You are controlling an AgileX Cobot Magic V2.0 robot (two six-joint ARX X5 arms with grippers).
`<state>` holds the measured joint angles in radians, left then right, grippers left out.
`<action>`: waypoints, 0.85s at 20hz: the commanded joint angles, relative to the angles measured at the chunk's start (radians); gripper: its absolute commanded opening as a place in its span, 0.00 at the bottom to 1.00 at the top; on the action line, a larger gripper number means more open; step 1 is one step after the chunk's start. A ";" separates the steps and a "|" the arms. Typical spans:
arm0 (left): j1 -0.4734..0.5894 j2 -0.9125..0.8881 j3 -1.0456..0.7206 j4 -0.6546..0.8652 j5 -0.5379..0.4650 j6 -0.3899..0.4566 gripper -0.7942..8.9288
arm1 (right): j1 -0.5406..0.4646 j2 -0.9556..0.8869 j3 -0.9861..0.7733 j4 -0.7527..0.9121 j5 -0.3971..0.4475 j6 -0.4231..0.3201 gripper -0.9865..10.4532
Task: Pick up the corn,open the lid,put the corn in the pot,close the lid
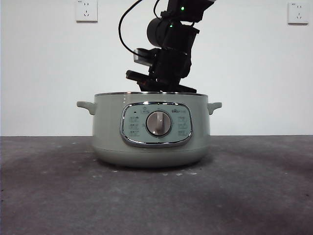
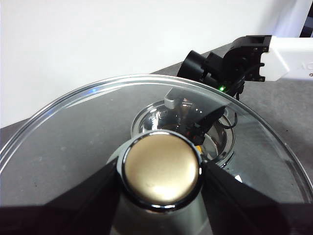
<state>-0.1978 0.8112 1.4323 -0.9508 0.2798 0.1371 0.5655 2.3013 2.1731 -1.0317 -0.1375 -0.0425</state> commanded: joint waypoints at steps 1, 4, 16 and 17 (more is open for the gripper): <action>0.003 -0.013 0.013 0.047 0.008 -0.005 0.07 | 0.004 0.025 0.005 -0.012 0.014 -0.011 0.08; 0.003 -0.012 0.013 0.047 0.008 -0.005 0.07 | 0.004 0.026 0.005 -0.013 0.018 -0.011 0.11; 0.003 0.022 0.013 0.061 0.008 -0.005 0.07 | 0.009 -0.002 0.494 -0.348 -0.003 0.041 0.42; 0.003 0.036 0.013 0.065 0.008 -0.002 0.07 | 0.009 -0.029 0.510 -0.348 -0.013 0.043 0.42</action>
<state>-0.1978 0.8593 1.4323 -0.9451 0.2806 0.1375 0.5705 2.2734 2.6793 -1.3560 -0.1444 -0.0151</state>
